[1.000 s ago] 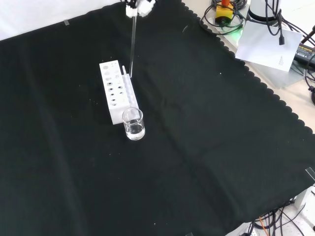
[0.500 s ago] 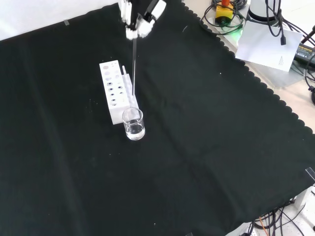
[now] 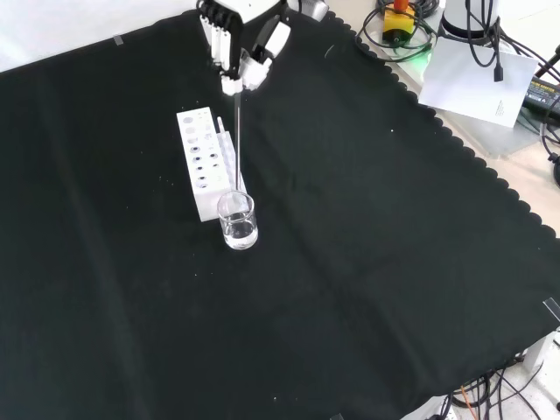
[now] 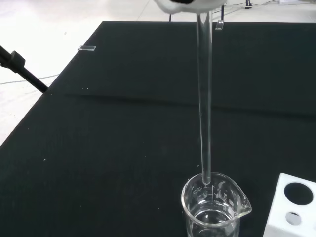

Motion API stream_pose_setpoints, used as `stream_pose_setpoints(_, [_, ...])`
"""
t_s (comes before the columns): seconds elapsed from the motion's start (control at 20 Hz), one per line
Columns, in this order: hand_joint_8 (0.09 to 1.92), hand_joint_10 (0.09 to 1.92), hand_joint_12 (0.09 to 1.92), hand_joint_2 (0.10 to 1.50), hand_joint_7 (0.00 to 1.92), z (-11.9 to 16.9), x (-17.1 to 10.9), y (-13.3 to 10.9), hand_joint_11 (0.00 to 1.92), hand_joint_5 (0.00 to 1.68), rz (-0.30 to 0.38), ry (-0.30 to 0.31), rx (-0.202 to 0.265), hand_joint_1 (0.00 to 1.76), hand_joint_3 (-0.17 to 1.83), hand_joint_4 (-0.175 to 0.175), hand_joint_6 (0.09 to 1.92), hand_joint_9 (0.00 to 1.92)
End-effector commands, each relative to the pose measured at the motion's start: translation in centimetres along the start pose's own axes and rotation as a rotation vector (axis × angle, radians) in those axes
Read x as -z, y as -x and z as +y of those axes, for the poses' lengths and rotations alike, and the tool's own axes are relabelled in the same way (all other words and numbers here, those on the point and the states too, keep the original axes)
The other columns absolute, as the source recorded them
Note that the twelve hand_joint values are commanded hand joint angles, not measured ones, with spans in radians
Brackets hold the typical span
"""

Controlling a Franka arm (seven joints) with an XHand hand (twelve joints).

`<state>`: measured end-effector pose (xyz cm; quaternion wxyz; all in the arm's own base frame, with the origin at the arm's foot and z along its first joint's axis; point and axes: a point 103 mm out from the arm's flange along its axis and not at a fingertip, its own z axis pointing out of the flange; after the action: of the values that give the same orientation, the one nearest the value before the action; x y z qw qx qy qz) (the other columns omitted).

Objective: Stir in the beaker to the left of the white test tube rack with the glass rod.

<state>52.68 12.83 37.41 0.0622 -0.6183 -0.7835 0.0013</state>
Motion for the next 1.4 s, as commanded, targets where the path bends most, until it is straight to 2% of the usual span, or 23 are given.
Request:
stream_pose_setpoints(0.05, [0.85,0.74,0.59,1.08,1.26,2.7,-3.1,0.6,1.61,1.40,0.000,-0.037,0.038,1.32,-0.17,-0.175,0.09,1.60])
stream_pose_setpoints(0.6, [0.84,0.74,0.59,1.08,1.27,4.5,-6.9,1.8,1.61,1.40,0.000,-0.092,0.035,1.32,-0.17,-0.175,0.09,1.60])
stream_pose_setpoints(0.95, [0.84,0.74,0.60,1.08,1.27,5.1,-9.4,3.1,1.61,1.40,-0.006,-0.136,0.010,1.32,-0.17,-0.175,0.09,1.60])
stream_pose_setpoints(1.4, [0.84,0.74,0.60,1.08,1.27,5.1,-10.4,1.7,1.60,1.40,-0.004,-0.154,0.033,1.32,-0.17,-0.175,0.09,1.60])
